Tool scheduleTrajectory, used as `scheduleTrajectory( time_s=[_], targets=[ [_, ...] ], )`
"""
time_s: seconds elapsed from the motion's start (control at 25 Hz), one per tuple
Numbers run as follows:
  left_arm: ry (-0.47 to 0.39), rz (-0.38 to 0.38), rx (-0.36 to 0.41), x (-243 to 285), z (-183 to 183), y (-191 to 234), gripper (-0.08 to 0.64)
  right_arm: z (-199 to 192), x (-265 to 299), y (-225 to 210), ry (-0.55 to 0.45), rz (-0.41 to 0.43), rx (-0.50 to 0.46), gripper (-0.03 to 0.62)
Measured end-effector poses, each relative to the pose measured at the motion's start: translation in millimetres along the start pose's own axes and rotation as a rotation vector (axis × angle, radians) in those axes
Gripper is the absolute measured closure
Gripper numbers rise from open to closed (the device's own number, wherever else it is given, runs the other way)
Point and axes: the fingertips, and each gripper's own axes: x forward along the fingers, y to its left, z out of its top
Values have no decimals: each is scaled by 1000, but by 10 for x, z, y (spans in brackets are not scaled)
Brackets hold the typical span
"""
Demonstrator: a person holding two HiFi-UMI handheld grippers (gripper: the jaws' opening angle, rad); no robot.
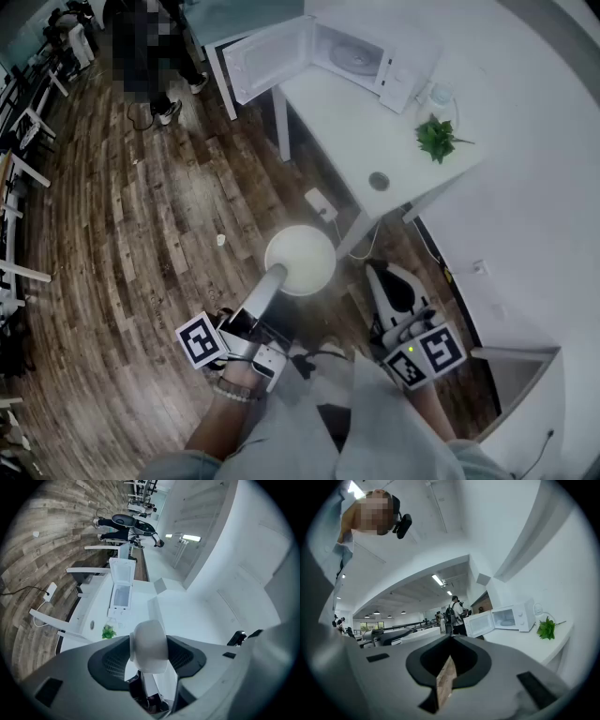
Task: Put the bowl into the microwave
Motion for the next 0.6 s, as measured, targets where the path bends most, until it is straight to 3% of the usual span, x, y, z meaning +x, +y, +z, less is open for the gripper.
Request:
scheduleTrajectory(
  time_s=[0.6],
  targets=[
    [-13, -3, 4, -130, 103, -47, 325, 8, 24, 66, -3, -15, -4, 592]
  ],
)
